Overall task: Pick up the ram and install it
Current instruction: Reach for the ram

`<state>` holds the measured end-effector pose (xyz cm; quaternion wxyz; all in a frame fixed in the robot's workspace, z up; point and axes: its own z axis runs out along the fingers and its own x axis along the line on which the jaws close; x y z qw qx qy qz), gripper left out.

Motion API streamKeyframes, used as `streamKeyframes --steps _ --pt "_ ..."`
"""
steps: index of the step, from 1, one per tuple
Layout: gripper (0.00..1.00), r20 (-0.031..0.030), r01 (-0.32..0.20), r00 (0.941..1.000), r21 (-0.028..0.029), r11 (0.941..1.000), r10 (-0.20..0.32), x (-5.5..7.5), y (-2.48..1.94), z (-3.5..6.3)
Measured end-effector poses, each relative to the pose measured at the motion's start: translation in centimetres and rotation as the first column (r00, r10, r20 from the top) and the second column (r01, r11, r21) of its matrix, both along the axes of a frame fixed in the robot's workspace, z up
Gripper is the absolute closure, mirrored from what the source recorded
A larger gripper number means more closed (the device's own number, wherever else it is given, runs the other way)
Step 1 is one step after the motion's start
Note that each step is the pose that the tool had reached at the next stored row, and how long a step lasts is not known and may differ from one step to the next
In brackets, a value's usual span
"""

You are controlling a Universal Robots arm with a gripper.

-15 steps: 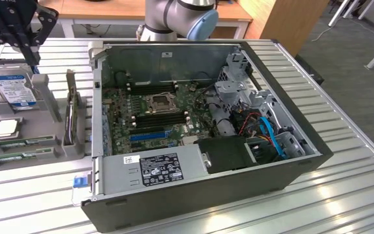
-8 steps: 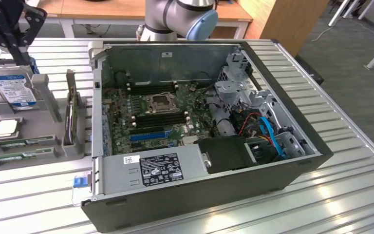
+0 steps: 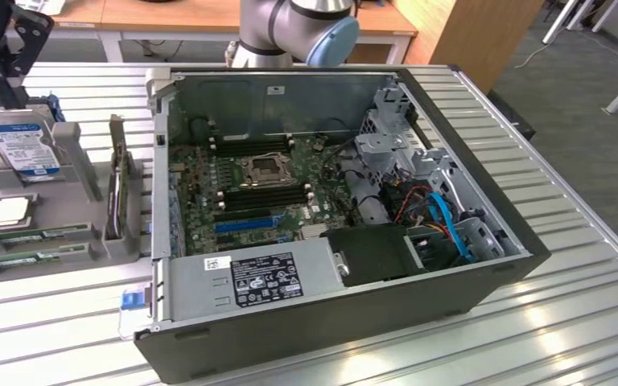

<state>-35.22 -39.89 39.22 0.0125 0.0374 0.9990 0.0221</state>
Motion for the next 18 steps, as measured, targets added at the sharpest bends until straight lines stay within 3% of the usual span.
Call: streamKeyframes --steps 9,18 --pt "0.9 0.0001 0.0 1.0 0.0 1.0 0.0 -1.8 0.0 -0.04" --pt "0.9 -0.0001 0.0 1.0 0.0 1.0 0.0 -1.9 -0.11 -0.03"
